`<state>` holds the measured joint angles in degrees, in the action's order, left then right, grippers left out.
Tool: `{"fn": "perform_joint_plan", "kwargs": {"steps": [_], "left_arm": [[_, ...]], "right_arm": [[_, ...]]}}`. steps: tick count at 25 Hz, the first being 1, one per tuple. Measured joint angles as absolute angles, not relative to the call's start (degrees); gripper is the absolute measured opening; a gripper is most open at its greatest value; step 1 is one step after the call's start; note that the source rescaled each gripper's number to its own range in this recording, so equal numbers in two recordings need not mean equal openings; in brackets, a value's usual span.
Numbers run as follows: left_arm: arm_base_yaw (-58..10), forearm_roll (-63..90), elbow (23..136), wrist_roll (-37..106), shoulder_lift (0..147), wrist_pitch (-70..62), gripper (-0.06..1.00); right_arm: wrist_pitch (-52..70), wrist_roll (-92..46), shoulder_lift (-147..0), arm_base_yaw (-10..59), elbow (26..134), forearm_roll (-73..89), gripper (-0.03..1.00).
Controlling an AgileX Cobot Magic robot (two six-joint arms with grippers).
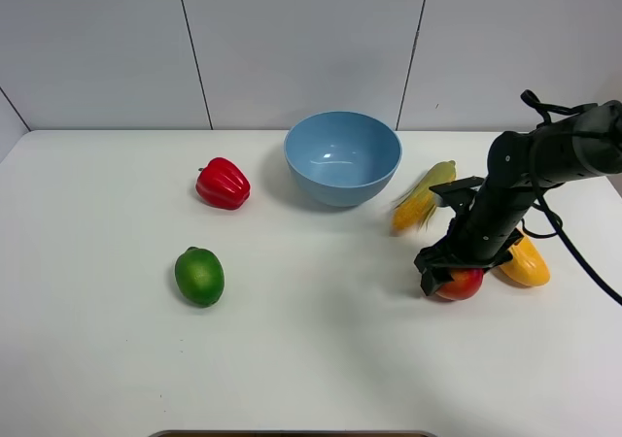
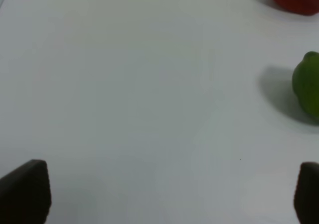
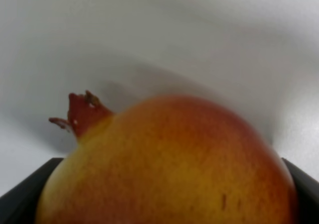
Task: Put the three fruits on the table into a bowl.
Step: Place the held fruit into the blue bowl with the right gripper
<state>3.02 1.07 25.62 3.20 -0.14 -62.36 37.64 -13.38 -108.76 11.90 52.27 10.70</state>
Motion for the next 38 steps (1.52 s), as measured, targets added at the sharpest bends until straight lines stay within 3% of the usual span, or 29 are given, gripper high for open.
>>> {"fn": "perform_joint_plan", "kwargs": {"steps": [22, 34, 38], "left_arm": [[3.0, 1.1, 25.6, 3.2, -0.1, -62.4, 1.0], [3.0, 1.1, 25.6, 3.2, -0.1, -62.4, 1.0], [3.0, 1.1, 25.6, 3.2, -0.1, -62.4, 1.0]], "right_arm": [[36.5, -13.4, -108.1, 11.9, 52.3, 10.8, 0.39], [37.0, -13.4, -91.9, 11.9, 52.3, 12.9, 0.39], [39.6, -13.4, -89.4, 11.9, 57.0, 13.4, 0.39]]}}
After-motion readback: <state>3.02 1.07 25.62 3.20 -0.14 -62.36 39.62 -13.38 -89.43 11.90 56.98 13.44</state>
